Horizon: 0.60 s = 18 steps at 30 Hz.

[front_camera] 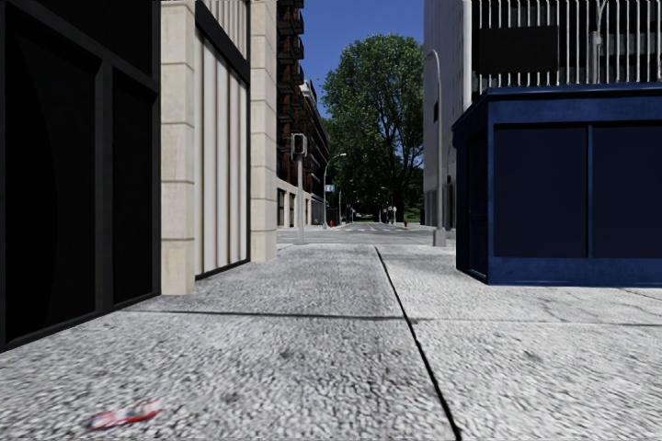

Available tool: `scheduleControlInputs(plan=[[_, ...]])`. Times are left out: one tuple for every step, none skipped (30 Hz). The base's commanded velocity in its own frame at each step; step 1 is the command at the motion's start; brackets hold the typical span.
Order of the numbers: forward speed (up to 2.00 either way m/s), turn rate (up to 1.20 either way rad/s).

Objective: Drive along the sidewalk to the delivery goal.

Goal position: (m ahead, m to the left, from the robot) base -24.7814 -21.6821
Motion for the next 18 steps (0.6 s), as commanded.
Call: scheduleControlInputs(plan=[[1.33,0.00],[1.33,0.00],[1.33,0.00],[1.33,0.00],[1.33,0.00],[1.33,0.00],[1.33,0.00],[1.33,0.00],[1.33,0.00],[1.33,0.00],[1.33,0.00],[1.33,0.00],[1.33,0.00],[1.33,0.00],[1.33,0.00],[1.33,0.00],[1.33,0.00],[1.33,0.00]])
